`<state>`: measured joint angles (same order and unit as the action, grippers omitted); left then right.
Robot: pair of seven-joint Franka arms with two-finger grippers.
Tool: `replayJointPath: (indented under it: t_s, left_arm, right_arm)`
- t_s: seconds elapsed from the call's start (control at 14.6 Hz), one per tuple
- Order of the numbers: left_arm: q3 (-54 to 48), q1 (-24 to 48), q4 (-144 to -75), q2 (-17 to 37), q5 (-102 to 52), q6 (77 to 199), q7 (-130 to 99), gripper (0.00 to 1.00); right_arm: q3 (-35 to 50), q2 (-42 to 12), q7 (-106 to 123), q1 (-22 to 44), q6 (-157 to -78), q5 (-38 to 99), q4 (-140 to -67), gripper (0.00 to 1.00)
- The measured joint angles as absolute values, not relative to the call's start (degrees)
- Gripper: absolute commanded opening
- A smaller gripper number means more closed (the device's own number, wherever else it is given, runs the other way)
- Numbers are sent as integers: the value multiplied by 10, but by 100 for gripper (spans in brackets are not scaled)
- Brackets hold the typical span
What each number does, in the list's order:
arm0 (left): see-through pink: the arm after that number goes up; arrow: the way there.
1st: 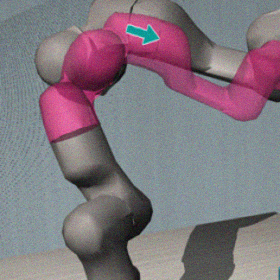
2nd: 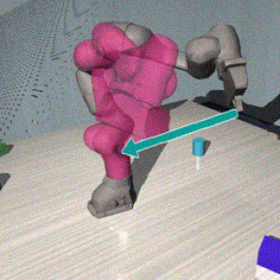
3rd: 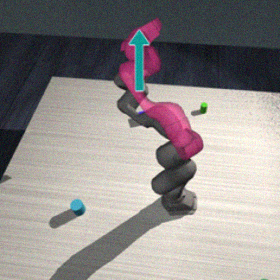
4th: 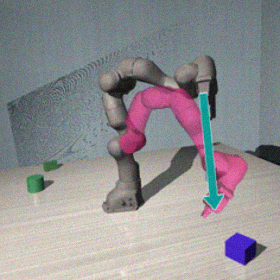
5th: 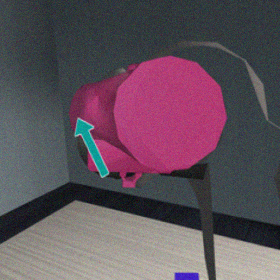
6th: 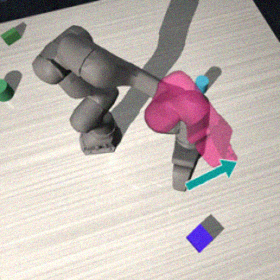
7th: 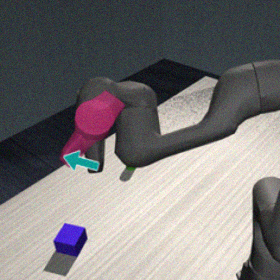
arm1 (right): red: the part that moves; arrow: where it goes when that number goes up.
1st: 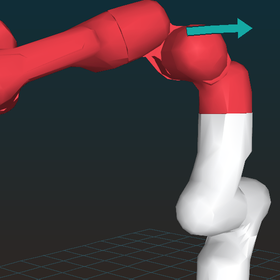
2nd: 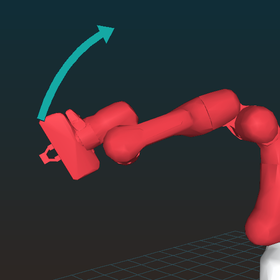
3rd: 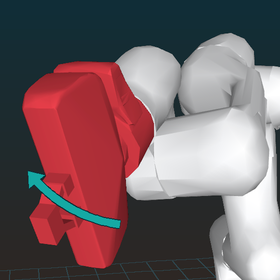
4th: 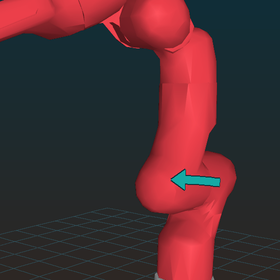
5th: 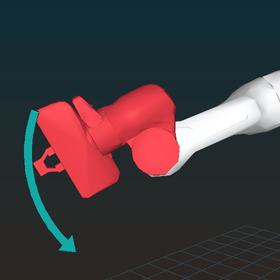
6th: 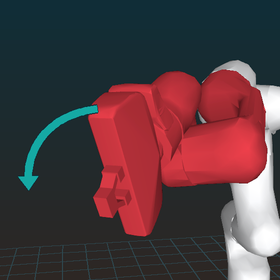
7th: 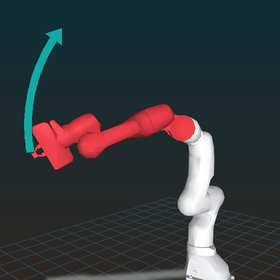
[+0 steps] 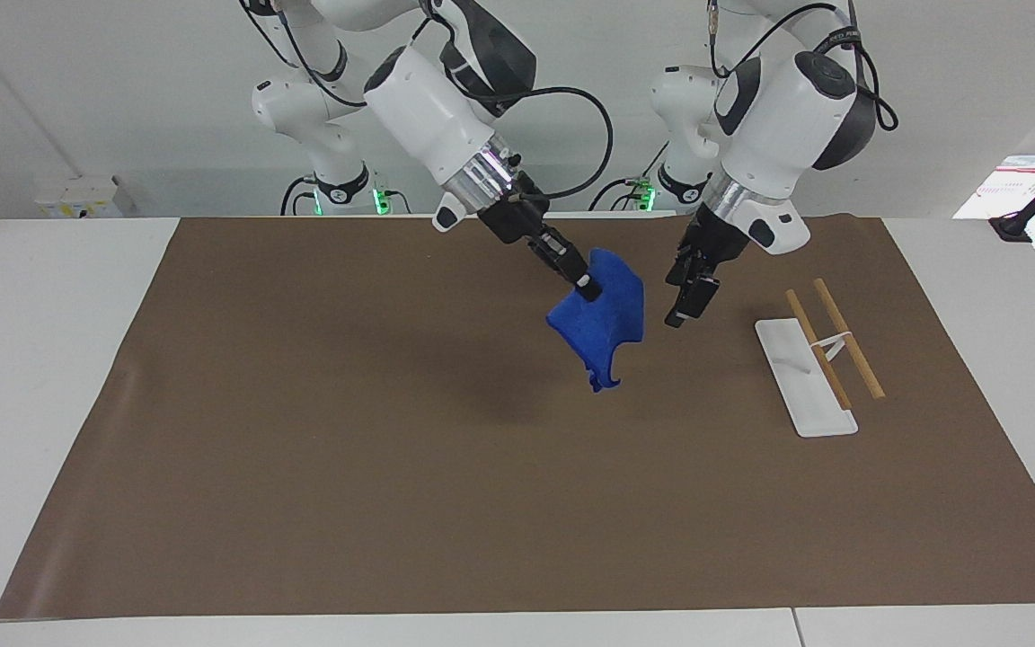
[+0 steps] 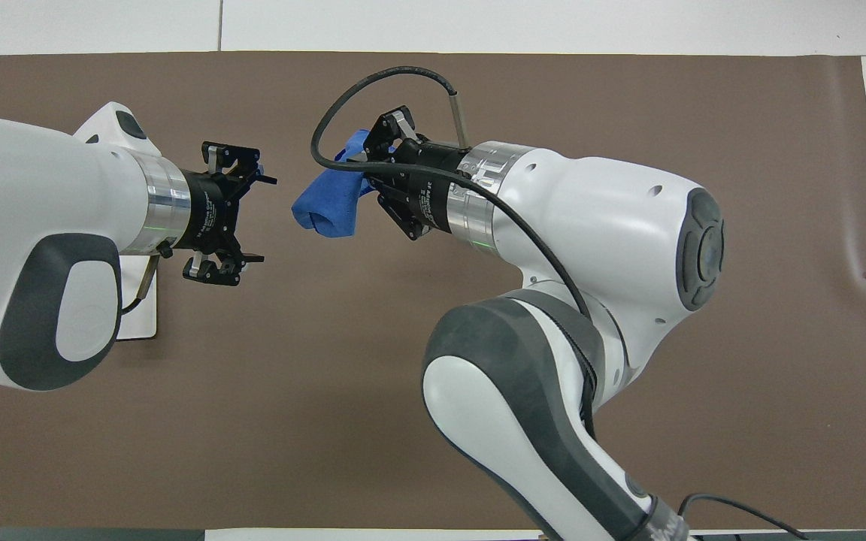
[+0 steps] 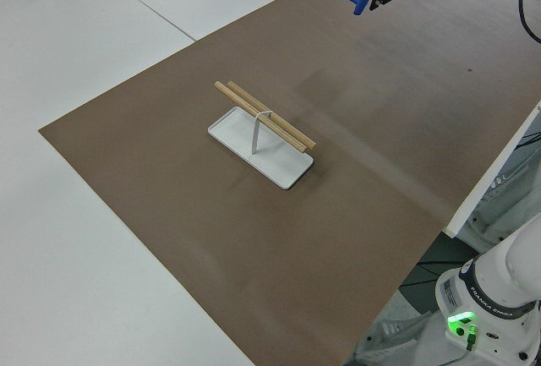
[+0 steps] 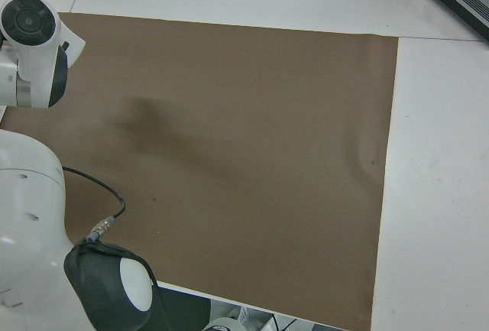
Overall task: Right arm passes towel to left arm to hang
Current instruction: 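Lift the towel with the right gripper while the left gripper reaches toward it, then grasp the towel with the left gripper beside the right gripper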
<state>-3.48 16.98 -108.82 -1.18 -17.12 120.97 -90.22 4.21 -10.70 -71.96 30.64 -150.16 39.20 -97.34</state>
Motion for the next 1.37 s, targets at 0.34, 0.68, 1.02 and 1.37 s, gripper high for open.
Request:
replayJointPath:
  t_s: [0.34,0.68,1.02,1.37]
  left_arm:
    - [-34,170,-1100,25,-216,1266,-994,76]
    - [-35,172,-1123,34,-258,1319,-1002,0]
    - [-36,179,-1124,34,-263,1324,-1006,0]
    - [-29,171,-1117,33,-263,1329,-1001,0]
  right_arm:
    - [41,-109,-720,307,-1509,392,-973,0]
    - [41,-109,-719,307,-1509,392,-973,0]
    - [41,-109,-718,307,-1509,392,-974,0]
    - [41,-110,-717,307,-1509,392,-974,0]
